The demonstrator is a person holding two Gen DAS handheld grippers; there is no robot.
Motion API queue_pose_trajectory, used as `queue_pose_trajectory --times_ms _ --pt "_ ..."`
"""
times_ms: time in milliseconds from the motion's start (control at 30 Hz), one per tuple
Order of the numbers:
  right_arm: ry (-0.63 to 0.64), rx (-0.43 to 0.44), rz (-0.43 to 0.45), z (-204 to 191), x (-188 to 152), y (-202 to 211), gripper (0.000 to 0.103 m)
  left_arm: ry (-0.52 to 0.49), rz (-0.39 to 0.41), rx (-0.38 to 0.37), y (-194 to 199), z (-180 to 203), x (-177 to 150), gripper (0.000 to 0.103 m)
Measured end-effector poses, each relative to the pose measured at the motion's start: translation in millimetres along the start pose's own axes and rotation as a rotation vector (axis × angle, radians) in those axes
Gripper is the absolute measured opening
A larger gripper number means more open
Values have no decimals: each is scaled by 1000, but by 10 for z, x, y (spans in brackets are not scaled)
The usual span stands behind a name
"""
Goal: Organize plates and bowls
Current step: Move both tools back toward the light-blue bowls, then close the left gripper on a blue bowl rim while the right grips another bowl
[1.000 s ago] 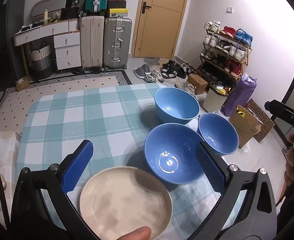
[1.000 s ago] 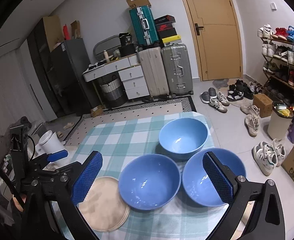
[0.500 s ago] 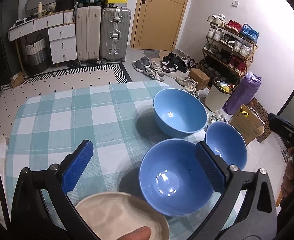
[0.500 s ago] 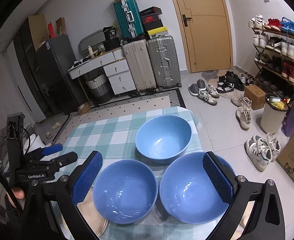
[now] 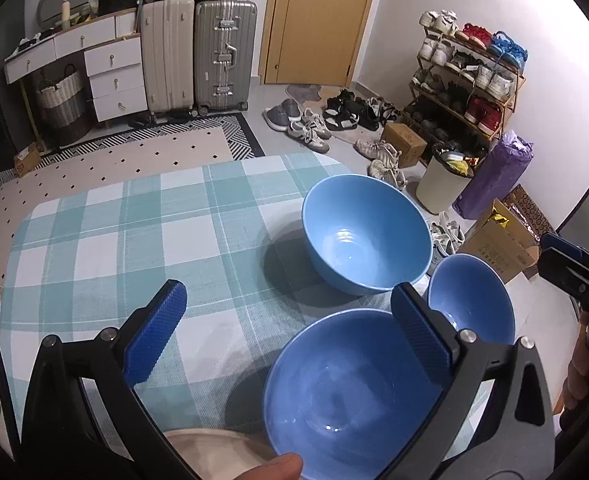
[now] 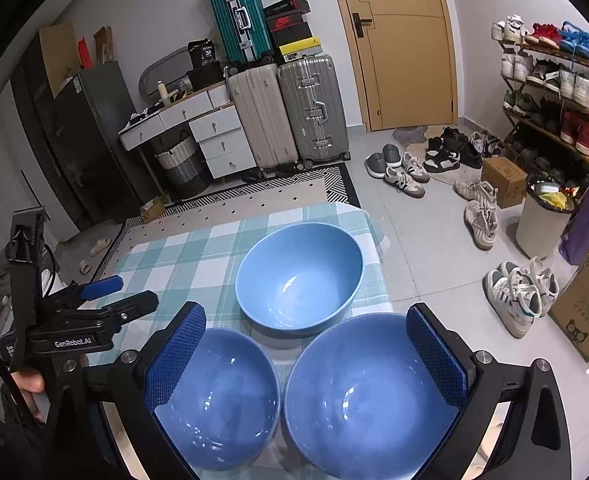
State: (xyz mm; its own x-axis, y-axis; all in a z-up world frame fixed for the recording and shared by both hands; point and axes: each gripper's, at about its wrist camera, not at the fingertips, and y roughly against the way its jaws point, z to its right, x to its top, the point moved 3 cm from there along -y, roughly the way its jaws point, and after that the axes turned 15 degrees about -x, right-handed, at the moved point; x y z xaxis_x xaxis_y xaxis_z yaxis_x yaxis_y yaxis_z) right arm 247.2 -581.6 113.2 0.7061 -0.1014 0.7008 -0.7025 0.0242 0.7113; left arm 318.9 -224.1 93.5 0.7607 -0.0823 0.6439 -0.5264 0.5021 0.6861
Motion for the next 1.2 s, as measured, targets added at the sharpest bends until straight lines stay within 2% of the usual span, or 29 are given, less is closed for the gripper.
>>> queue_pose_trajectory --times_ms 400,533,800,933,1000,1067,1200 --pt "-58 -1 -97 106 87 -622 101 16 -53 7 -665 -113 252 102" --pt "-66 -11 -129 159 82 -814 93 27 -76 14 -888 -215 297 102" --pt "-74 -14 -165 226 70 -1090 86 58 -103 17 -1232 -414 343 102" --pt "-66 -18 -188 209 64 -1241 76 70 -118 27 -1403 -510 349 101" --pt "-58 -21 -199 183 62 -1308 73 84 -128 20 -1481 -554 344 97" --pt "-53 -26 -204 175 59 -1364 71 91 -143 12 -1545 -579 340 85" --pt "-56 -32 -209 170 59 -1462 71 94 -157 -4 -1647 -592 340 75"
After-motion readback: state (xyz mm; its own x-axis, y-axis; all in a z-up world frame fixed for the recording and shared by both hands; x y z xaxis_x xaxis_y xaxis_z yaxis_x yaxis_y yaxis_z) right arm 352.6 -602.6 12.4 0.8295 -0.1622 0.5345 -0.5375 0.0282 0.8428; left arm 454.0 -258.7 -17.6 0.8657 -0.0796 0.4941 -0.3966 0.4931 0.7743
